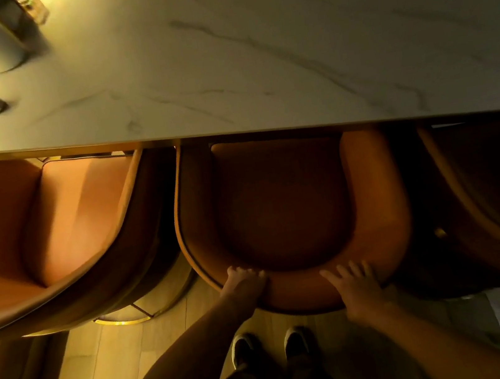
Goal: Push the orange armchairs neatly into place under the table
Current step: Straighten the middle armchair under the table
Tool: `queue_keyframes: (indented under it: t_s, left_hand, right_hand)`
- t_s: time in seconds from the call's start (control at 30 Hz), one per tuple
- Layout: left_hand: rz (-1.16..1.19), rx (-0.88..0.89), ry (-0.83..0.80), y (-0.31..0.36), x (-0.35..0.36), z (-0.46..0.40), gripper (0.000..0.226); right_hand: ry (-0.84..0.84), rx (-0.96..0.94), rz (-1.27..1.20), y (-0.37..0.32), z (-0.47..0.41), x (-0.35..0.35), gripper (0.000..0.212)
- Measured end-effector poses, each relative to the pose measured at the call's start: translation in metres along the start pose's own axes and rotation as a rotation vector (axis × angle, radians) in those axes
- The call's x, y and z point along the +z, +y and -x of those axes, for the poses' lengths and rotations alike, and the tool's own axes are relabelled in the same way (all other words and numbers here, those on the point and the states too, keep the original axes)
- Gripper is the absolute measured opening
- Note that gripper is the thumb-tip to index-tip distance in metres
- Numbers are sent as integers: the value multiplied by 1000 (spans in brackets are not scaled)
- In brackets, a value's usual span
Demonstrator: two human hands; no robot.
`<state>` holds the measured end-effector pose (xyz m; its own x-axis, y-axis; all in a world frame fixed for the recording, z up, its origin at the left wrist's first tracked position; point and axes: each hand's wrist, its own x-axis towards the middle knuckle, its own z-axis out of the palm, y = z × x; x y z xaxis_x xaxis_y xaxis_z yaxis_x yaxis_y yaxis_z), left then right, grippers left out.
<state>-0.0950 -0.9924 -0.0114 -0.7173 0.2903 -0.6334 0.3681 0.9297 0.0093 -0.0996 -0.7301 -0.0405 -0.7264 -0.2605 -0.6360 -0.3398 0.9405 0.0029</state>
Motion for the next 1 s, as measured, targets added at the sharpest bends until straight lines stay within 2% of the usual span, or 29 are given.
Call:
queue_keyframes:
  t_s: [0.13, 0.4, 0.63, 0.9, 1.0]
  left_hand:
    - [29, 17, -22, -1, -9, 3, 35]
    - [36, 42, -90, -10, -7, 7, 40]
    - [51, 55, -103, -37, 11, 19, 47]
    - [2, 87, -122, -52, 25, 36, 41]
    - [18, 92, -165, -44, 30, 39, 41]
  right_hand:
    - [8, 11, 10, -4, 1, -3, 93]
    - [0, 38, -55, -19, 5, 0, 89]
    - [18, -18, -118, -52, 10, 10, 90]
    - [-71, -132, -183, -69, 16, 12, 97]
    - [-173, -180, -144, -66, 20, 11, 96]
